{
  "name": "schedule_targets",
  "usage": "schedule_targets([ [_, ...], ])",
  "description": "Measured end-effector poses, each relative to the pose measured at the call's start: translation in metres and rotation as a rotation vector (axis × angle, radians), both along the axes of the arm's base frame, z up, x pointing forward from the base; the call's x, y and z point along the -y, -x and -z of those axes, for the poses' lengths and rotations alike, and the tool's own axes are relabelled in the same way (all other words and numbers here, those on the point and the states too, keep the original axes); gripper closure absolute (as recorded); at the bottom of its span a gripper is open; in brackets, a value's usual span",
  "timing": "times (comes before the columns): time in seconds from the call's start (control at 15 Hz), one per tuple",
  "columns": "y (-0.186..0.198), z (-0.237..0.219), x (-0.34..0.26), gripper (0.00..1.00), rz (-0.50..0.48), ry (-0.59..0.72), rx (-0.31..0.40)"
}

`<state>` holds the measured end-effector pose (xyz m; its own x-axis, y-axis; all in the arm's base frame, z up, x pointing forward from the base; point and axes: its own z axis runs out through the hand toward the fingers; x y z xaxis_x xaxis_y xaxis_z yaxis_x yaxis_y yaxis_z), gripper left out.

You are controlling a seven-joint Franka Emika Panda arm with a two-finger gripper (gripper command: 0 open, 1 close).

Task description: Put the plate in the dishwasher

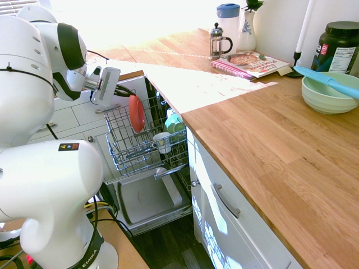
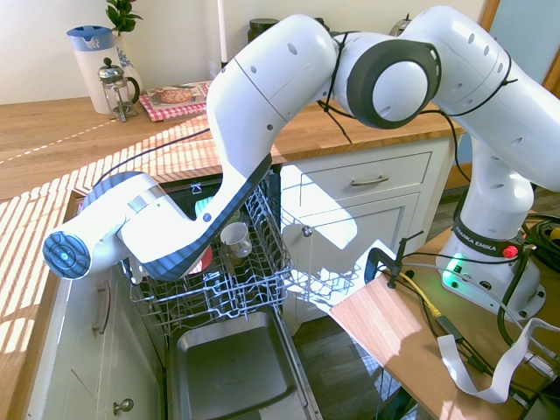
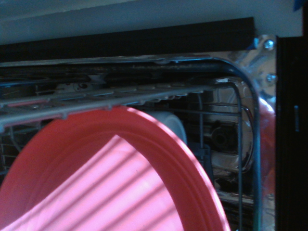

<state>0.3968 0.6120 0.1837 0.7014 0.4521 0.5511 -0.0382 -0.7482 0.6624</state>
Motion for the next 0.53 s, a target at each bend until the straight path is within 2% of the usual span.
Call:
schedule_targets([
  [0.33,-0.025,0.009,-0.001,0.00,0.051,-0.015,-0.100],
  [0.53,-0.034,0.008,0.000,0.00,0.089,-0.043,-0.203],
])
